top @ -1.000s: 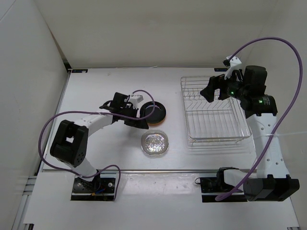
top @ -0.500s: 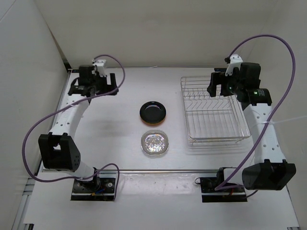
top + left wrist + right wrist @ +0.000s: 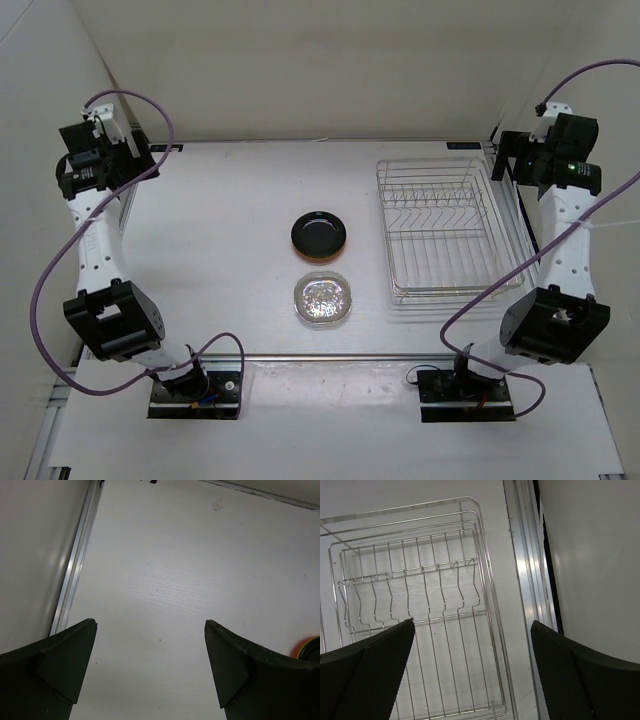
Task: Unload the plates from the dish rack
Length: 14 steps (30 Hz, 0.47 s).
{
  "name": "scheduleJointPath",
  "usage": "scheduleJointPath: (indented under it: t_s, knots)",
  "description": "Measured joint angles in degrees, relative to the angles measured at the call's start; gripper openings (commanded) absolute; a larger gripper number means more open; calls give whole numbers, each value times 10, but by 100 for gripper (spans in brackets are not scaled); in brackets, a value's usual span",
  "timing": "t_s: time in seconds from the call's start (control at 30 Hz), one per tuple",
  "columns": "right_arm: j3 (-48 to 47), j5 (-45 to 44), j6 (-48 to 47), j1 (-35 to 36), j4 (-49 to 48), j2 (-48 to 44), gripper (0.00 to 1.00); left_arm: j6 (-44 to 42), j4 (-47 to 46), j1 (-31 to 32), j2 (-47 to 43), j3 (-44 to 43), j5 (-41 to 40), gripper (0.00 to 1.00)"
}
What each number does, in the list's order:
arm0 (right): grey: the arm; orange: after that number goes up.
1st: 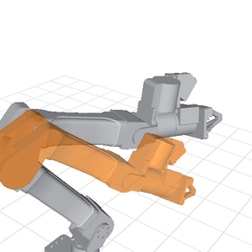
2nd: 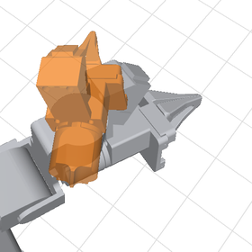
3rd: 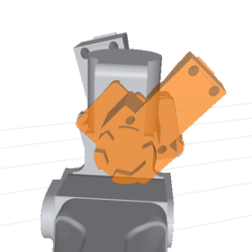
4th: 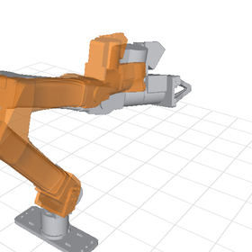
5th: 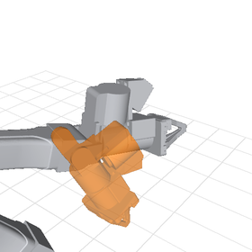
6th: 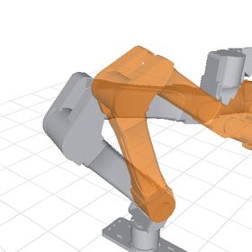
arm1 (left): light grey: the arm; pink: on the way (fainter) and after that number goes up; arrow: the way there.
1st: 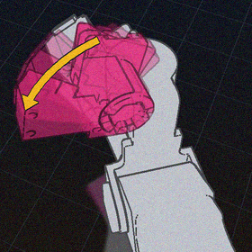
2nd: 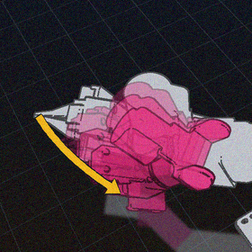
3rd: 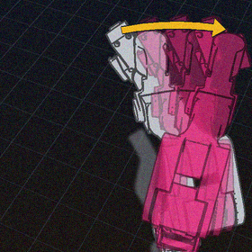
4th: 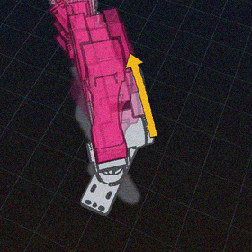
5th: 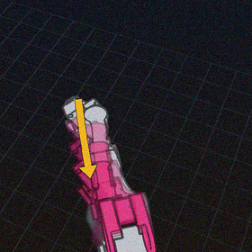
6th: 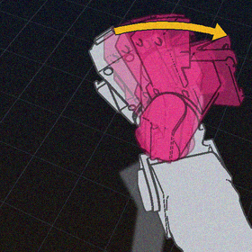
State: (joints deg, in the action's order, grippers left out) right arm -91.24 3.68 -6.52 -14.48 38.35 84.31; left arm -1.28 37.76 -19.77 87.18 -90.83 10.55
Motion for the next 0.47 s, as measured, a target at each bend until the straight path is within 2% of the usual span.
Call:
scheduleJointPath:
  t_s: [0.47]
  knots:
    - [-7, -5, 0, -8, 19, 10, 100, -13, 22, -10, 3, 0, 20, 100]
